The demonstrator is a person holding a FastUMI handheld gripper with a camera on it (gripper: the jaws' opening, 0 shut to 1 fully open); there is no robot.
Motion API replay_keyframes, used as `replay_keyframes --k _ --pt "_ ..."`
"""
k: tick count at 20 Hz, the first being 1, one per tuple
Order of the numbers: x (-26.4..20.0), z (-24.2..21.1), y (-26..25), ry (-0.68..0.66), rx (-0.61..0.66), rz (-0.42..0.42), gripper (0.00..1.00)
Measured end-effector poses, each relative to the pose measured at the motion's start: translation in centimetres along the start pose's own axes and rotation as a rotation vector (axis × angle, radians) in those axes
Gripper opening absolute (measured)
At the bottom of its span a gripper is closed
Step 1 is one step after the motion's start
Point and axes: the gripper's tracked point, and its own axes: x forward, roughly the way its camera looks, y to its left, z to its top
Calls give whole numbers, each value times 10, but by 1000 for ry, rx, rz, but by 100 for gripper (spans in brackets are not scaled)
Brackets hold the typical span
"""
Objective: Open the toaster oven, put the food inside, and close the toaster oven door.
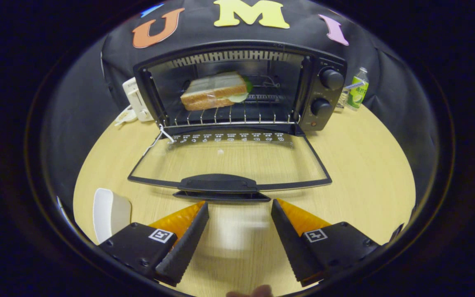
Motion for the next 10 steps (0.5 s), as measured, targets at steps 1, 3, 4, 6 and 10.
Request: replay_keyframes --k 1,3,4,6,10 --pt "-6 5 1 -13 -3 7 99" --pt "-21 18 1 -48 -16 25 99" --pt "-29 29 2 -76 -18 33 99" --pt "-48 55 1 -146 -26 37 100" --pt "-65 95 -5 -220 -19 28 100"
